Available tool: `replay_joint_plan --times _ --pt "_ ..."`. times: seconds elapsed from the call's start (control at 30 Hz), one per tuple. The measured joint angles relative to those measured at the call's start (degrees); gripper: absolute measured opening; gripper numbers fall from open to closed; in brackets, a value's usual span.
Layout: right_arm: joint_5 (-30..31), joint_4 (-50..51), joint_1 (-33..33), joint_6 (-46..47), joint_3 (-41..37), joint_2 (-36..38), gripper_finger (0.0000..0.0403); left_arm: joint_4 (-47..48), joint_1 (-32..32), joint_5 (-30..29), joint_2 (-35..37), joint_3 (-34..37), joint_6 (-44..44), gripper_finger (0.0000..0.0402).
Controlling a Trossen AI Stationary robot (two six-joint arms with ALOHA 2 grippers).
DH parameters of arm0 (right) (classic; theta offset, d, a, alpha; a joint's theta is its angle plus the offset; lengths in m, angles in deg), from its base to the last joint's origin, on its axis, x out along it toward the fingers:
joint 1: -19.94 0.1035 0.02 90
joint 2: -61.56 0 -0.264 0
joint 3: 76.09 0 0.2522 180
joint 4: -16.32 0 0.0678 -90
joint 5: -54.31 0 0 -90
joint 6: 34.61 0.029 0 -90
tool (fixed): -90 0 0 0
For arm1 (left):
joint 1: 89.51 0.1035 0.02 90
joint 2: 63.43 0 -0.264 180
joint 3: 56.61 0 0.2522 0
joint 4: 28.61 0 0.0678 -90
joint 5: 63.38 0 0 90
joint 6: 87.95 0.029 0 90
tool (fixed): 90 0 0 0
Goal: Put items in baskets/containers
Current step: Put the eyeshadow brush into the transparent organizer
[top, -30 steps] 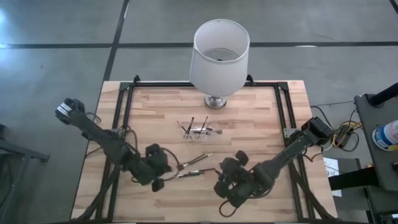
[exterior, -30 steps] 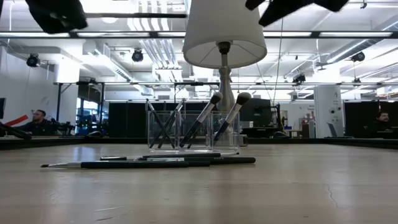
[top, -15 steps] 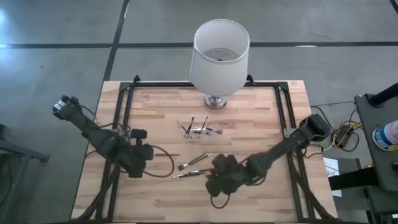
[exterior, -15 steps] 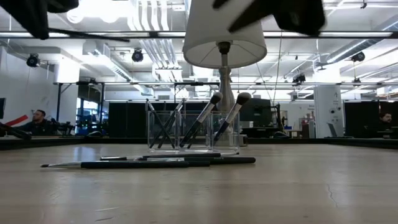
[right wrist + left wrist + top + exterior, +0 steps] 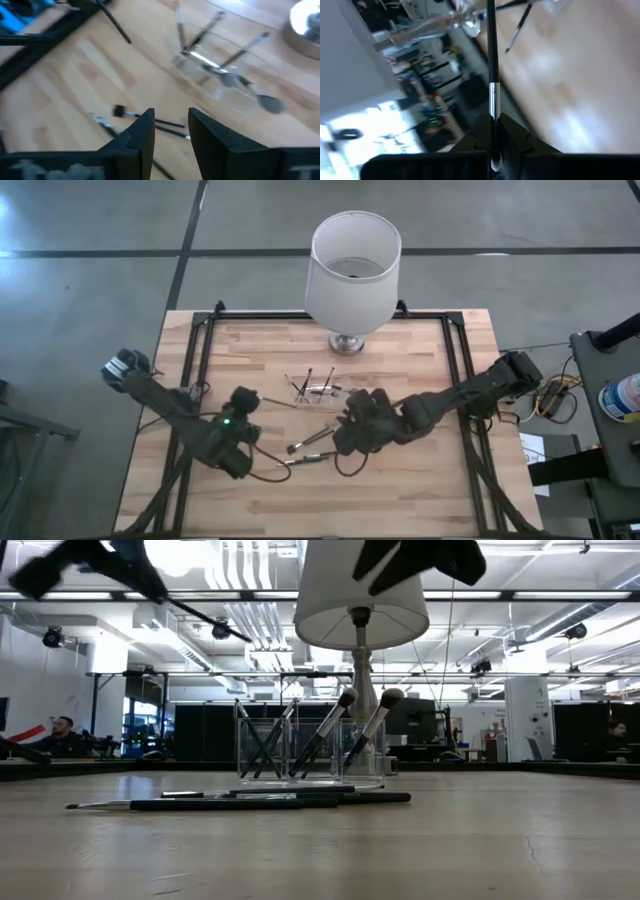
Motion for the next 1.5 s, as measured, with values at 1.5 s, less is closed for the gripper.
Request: replay_joint_plan --times 1.5 --pt "-8.8 3.9 -0.1 4.8 -3.6 -0.3 0.0063 -26.8 19.1 -2.7 -7.3 3.9 59.4 0.0013"
